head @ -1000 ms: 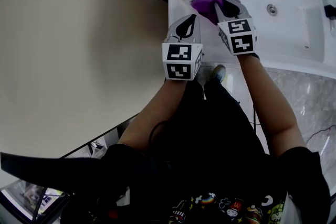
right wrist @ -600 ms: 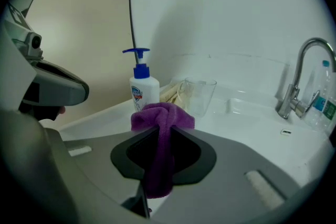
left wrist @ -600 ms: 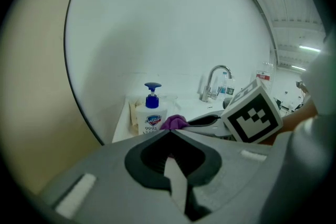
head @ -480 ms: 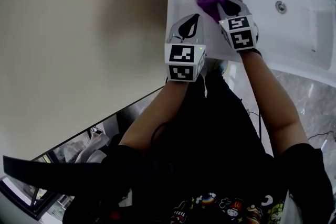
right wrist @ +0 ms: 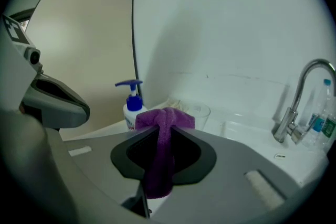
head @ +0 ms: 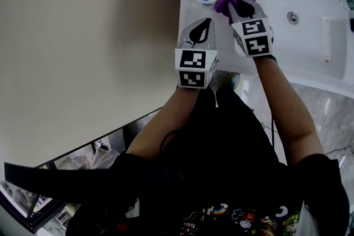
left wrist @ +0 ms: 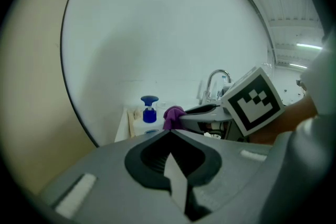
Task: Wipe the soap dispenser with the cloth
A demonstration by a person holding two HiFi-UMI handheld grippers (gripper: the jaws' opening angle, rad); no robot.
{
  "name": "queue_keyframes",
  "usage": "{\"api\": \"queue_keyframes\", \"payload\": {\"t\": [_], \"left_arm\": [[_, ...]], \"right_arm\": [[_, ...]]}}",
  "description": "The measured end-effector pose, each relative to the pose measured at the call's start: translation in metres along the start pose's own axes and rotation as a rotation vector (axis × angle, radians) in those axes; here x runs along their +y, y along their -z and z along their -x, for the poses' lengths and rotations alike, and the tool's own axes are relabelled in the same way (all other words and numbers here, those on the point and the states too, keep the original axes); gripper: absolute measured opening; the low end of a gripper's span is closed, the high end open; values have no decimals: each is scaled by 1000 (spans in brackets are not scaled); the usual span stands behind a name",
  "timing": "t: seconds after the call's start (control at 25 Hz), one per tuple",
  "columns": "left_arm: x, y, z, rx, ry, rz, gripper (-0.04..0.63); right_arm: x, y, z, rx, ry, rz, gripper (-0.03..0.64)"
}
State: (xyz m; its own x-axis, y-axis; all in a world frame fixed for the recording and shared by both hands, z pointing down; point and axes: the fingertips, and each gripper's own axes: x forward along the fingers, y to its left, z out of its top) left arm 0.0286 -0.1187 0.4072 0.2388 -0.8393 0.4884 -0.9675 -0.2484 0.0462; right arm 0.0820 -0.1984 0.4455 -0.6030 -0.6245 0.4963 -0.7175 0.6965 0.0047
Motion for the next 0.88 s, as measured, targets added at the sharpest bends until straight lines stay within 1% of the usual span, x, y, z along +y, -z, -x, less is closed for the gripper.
{"api": "queue_keyframes", "payload": {"t": [0.08, 0.2, 0.36, 0.48, 0.56, 0.72, 0.88], "left_arm": [[-3, -8, 0, -16, 2, -9, 0], [-9, -14, -1, -31, 23, -3, 0], [5, -20, -2, -49, 15, -5, 0], [10, -19, -3, -42, 10, -5, 0], [12, -16, -7, -33, 8, -5, 0], [14, -9, -11, -31, 12, 3, 0], [16, -5, -14, -27, 23, 6, 0]], "right_arm": [[-4, -16, 10, -34, 7, 6, 87], [-9, -30, 25, -61, 23, 14, 87], [0, -49, 22, -103, 10, 21, 87], [6, -52, 19, -110, 0, 34, 87], [5, -43, 14, -91, 4, 36, 87], [2, -11, 2, -32, 16, 18, 87], [2, 19, -8, 32, 28, 22, 87]]}}
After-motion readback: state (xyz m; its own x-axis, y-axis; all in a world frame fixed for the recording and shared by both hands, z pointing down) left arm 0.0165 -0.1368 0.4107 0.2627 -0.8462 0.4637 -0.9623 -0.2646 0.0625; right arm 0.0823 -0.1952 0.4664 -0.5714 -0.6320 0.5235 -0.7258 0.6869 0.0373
